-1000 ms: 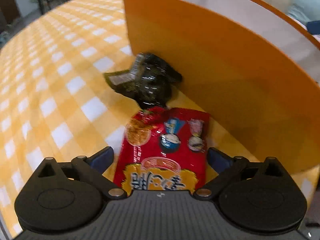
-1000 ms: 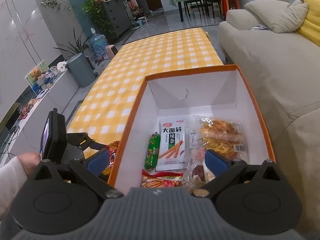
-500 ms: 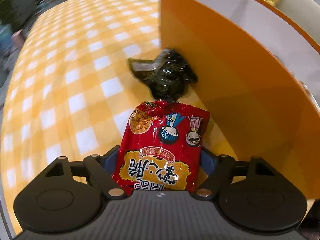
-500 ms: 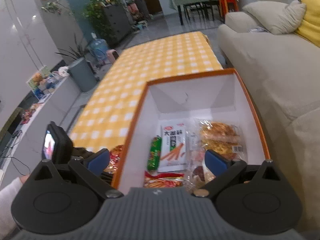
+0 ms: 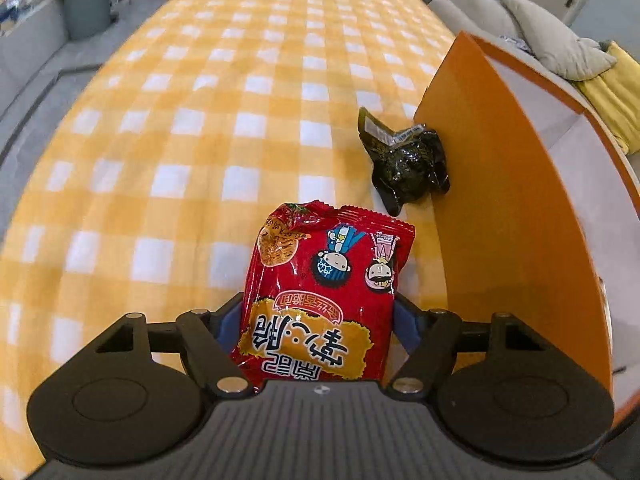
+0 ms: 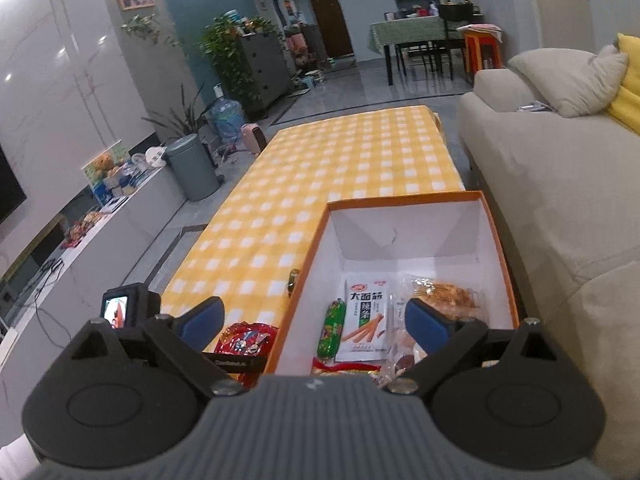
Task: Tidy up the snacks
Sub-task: 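Grasp the dark green pouch with the right tool while the left tool holds the red bag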
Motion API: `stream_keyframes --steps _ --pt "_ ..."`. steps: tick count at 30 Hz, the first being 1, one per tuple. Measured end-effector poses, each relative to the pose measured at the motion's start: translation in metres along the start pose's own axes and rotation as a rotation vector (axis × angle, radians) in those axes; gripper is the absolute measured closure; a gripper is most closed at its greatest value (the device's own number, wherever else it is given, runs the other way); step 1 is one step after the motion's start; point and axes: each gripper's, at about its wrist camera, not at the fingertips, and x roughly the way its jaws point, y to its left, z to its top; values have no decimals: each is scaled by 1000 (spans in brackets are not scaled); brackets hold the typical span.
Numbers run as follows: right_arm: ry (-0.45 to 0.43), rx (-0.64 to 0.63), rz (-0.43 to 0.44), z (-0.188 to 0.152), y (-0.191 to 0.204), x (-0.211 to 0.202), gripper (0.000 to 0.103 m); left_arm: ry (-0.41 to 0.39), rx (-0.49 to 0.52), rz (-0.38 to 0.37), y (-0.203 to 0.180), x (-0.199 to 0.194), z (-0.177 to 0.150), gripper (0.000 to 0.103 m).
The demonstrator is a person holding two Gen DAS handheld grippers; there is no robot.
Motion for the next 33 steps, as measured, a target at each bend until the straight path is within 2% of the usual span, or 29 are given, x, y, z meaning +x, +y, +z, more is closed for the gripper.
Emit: stream_keyframes --steps 3,5,8,10,12,14,16,18,21,22,23,25,27,31,33 --pt "26 -9 6 5 7 2 16 -38 3 -5 7 -8 -1 18" --pt "43 -15 20 12 14 7 19 -55 -39 -6 18 -14 0 18" --pt "76 -65 44 23 31 20 26 -47 -139 -60 45 -17 2 18" --pt "116 -122 44 29 46 35 29 -48 -155 -25 57 -18 4 18" --pt "156 -178 32 37 63 55 33 -71 -129 24 63 -22 8 18" --pt "194 -236 4 45 81 78 34 -90 -129 16 71 -27 13 18" --pt "228 -307 -35 52 101 104 34 -92 -174 -23 81 -29 18 18" --pt "302 -382 -55 56 119 141 36 -87 -223 -41 91 -26 24 18" --pt "451 -490 -116 54 141 203 48 -96 -241 -15 102 -23 31 18" --pt "481 -516 -145 54 145 221 54 -96 -239 0 104 -21 31 18" --pt "495 -547 -187 54 150 239 56 -88 -243 -9 107 -20 32 18" --pt "534 -585 -257 53 155 268 56 -47 -306 -97 119 -17 33 18" --pt "629 -604 -297 48 154 296 55 -35 -380 -160 130 -16 33 18" --pt "786 -620 -407 31 150 337 38 -44 -381 -162 132 -17 36 18" --pt "802 -631 -473 25 147 347 38 -38 -372 -159 130 -16 36 18"
